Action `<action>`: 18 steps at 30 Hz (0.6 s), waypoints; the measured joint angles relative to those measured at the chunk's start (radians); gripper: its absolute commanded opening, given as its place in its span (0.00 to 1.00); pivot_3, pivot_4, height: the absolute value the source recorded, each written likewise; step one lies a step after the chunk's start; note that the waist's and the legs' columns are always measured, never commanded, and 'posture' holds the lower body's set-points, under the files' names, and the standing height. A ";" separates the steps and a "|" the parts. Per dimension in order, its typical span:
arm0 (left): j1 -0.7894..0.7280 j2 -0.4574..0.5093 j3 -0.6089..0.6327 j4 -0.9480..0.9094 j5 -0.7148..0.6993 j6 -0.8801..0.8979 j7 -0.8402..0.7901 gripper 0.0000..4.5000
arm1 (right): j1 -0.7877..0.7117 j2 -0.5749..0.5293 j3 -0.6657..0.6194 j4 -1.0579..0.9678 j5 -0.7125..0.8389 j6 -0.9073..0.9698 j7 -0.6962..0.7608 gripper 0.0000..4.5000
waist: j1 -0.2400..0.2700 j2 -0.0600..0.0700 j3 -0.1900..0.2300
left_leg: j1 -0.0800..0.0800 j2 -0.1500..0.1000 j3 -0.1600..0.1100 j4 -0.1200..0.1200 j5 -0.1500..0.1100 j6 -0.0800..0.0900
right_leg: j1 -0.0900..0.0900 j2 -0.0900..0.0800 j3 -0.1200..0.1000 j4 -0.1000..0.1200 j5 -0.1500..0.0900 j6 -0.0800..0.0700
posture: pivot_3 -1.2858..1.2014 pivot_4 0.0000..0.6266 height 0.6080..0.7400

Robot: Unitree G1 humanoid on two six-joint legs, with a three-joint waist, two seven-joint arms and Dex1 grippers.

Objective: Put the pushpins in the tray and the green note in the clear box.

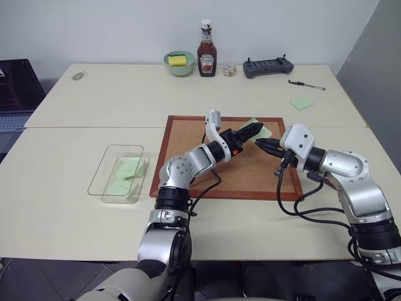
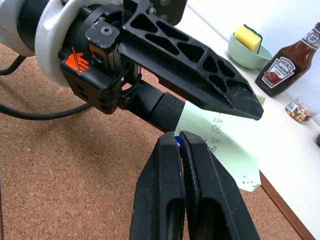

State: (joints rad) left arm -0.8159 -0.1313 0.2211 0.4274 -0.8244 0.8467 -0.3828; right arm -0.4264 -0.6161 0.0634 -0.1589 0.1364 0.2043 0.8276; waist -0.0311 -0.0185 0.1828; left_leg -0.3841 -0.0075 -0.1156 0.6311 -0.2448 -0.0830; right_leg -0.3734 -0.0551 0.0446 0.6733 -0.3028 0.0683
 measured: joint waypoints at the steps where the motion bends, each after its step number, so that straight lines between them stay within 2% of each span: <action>1: -0.002 0.000 0.000 0.005 0.000 -0.004 0.000 0.47 | 0.000 0.000 0.000 -0.002 0.000 0.000 0.000 0.00 | 0.000 0.000 0.000 | 0.000 0.000 0.000 0.000 0.000 0.000 | 0.000 0.000 0.000 0.000 0.000 0.000 | 0.52 0.24 1.00; 12: -0.003 0.000 -0.022 0.010 -0.001 -0.007 0.001 0.02 | 0.000 0.000 0.012 -0.003 -0.007 0.000 0.000 0.00 | 0.000 0.000 0.000 | 0.000 0.000 0.000 0.000 0.000 0.000 | 0.000 0.000 0.000 0.000 0.000 0.000 | 0.52 0.24 1.00; 18: -0.003 0.000 -0.032 0.010 -0.001 -0.015 0.009 0.01 | 0.000 0.001 0.017 -0.003 -0.013 -0.002 -0.002 0.00 | 0.000 0.000 0.000 | 0.000 0.000 0.000 0.000 0.000 0.000 | 0.000 0.000 0.000 0.000 0.000 0.000 | 0.52 0.24 1.00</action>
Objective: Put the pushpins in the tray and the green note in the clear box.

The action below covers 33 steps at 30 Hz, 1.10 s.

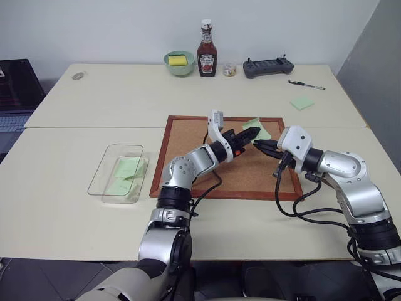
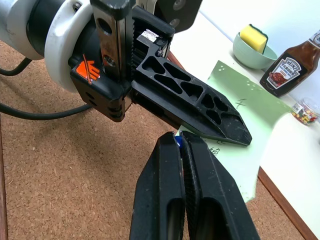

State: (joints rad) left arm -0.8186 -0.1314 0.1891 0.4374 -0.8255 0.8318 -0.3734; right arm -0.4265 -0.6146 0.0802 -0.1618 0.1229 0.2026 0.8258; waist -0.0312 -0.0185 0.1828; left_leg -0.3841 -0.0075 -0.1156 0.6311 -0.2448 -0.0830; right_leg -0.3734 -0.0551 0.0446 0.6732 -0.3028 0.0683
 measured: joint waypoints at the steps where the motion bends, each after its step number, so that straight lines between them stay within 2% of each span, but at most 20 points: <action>1: 0.000 0.000 -0.002 0.000 0.000 -0.003 0.001 0.01 | 0.000 0.001 0.000 0.000 -0.001 -0.001 -0.001 0.00 | 0.000 0.000 0.000 | 0.000 0.000 0.000 0.000 0.000 0.000 | 0.000 0.000 0.000 0.000 0.000 0.000 | 0.52 0.24 1.00; 33: 0.001 0.000 -0.035 0.002 0.012 -0.104 0.035 0.01 | 0.000 0.028 -0.051 -0.002 0.055 -0.002 -0.049 0.00 | 0.000 -0.001 0.000 | 0.000 0.000 0.000 0.000 0.000 0.000 | 0.000 0.000 0.000 0.000 0.000 0.000 | 0.52 0.24 1.00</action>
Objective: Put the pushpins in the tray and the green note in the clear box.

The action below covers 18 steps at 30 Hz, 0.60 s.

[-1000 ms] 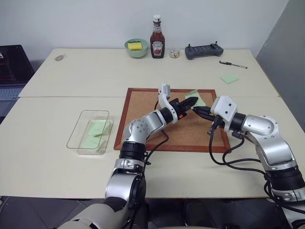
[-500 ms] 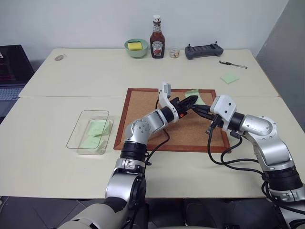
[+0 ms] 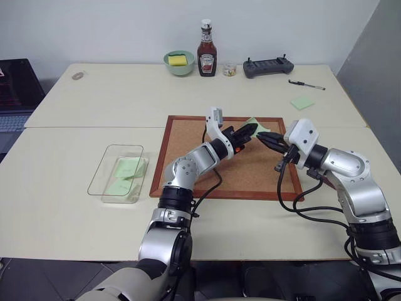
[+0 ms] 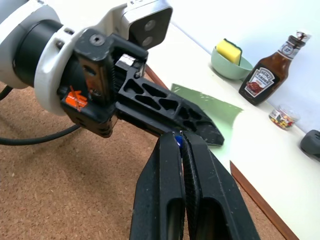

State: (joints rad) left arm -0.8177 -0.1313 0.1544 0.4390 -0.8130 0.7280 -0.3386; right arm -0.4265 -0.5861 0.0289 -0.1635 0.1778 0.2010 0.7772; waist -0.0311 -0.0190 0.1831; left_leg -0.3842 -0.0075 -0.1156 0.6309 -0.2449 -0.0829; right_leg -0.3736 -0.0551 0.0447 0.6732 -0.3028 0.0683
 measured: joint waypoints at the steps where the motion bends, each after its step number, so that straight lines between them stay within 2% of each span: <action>1: 0.000 0.000 -0.001 0.000 0.001 -0.001 0.000 0.01 | 0.000 0.002 -0.002 -0.001 0.001 0.004 -0.002 0.00 | 0.000 0.000 0.000 | 0.000 0.000 0.000 0.000 0.000 0.000 | 0.000 0.000 0.000 0.000 0.000 0.000 | 0.52 0.24 1.00; 18: 0.003 0.000 -0.014 0.000 0.007 -0.018 0.001 0.01 | -0.008 0.039 -0.028 -0.029 0.075 0.110 -0.060 0.00 | 0.000 0.000 0.000 | 0.000 0.000 0.000 0.000 0.000 0.000 | 0.000 0.000 0.000 0.000 0.000 0.000 | 0.52 0.24 1.00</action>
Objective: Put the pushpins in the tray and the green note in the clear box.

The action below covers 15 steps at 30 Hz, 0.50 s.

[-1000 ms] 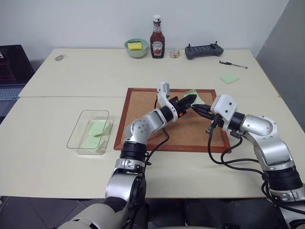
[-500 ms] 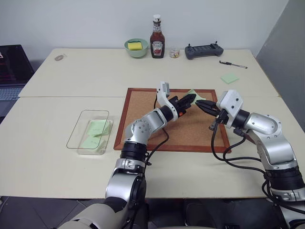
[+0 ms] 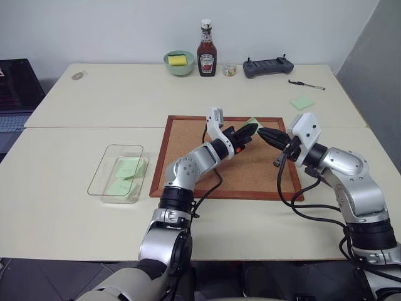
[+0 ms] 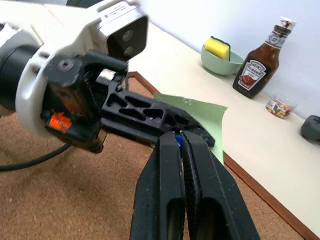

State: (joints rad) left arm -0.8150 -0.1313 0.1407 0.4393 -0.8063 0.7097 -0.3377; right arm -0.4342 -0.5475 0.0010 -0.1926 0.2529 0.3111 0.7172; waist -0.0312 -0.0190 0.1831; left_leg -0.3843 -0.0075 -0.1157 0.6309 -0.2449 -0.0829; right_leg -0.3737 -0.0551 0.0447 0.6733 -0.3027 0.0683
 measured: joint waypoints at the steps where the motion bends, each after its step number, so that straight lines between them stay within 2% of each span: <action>1: 0.000 0.000 -0.002 0.000 0.001 -0.001 0.000 0.01 | -0.006 0.001 -0.005 -0.003 0.007 0.017 -0.003 0.00 | 0.000 0.000 0.000 | 0.000 0.000 0.000 0.000 0.000 0.000 | 0.000 0.000 0.000 0.000 0.000 0.000 | 0.52 0.24 1.00; 15: 0.006 0.000 -0.018 0.000 0.019 -0.019 -0.002 0.01 | -0.008 0.021 -0.049 -0.036 0.109 0.182 -0.067 0.00 | 0.000 0.000 0.000 | 0.000 0.000 0.000 0.000 0.000 0.000 | 0.000 0.000 0.000 0.000 0.000 0.000 | 0.52 0.24 1.00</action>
State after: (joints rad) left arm -0.8088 -0.1312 0.1228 0.4397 -0.7870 0.6905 -0.3393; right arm -0.4419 -0.5261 -0.0484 -0.2288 0.3623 0.4928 0.6500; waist -0.0312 -0.0190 0.1831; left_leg -0.3847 -0.0076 -0.1156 0.6308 -0.2450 -0.0827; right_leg -0.3739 -0.0551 0.0447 0.6733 -0.3027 0.0683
